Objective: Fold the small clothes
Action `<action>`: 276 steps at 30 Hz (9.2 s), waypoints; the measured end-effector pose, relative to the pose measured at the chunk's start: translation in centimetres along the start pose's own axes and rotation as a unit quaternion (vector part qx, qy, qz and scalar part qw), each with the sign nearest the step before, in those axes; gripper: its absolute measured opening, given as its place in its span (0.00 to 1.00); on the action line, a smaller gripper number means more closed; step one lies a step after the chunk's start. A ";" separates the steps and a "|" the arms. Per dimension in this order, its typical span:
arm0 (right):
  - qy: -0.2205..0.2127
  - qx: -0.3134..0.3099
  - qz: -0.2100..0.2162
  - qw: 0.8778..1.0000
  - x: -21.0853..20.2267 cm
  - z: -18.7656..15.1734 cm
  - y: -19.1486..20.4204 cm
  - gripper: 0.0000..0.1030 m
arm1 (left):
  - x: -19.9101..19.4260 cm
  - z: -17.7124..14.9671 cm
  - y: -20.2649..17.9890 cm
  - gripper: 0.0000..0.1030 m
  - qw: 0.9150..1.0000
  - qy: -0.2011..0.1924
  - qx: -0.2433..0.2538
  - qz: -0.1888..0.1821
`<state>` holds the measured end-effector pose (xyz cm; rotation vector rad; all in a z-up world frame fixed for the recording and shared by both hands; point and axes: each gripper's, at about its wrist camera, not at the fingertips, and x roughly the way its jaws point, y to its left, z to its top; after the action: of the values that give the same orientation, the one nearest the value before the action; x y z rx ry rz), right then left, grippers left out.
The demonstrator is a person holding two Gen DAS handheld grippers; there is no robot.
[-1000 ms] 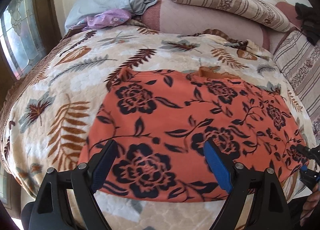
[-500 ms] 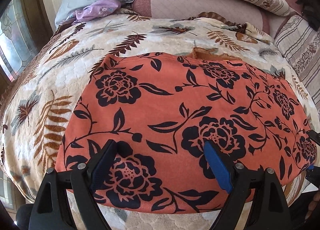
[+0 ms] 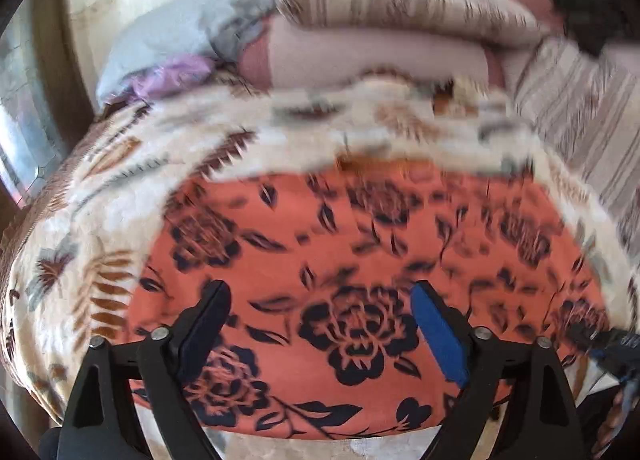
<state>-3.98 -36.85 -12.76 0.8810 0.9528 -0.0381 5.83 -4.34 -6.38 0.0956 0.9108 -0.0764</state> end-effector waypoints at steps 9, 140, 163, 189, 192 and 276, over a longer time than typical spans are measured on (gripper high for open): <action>-0.056 -0.022 -0.017 0.998 -5.8 3.6 -0.3 0.64 | 3.4 -1.9 -0.2 0.97 1.000 0.018 0.023 0.008; 0.210 -0.111 0.153 0.959 12.5 -2.7 17.1 0.41 | 2.3 -2.0 14.8 0.56 0.990 0.053 -0.129 -0.010; 0.161 -0.201 0.068 0.964 16.0 0.7 22.6 0.44 | 2.0 -3.2 17.5 0.79 0.988 0.019 -0.153 -0.026; 0.161 -0.227 0.072 0.958 11.6 -3.7 20.8 0.68 | 0.8 -5.5 17.9 0.42 0.983 0.052 -0.160 -0.078; 0.147 -0.306 0.017 0.941 11.9 -6.0 21.8 0.48 | 0.6 -5.0 17.7 0.41 0.983 0.050 -0.160 -0.076; 0.129 -0.154 0.123 0.972 5.4 -6.0 13.7 0.80 | 0.0 0.2 16.9 0.49 0.992 0.030 -0.111 -0.049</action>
<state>0.47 -21.92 -9.52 0.7174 1.0498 0.4356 7.74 12.48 -5.42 -0.1534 0.9788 -0.0632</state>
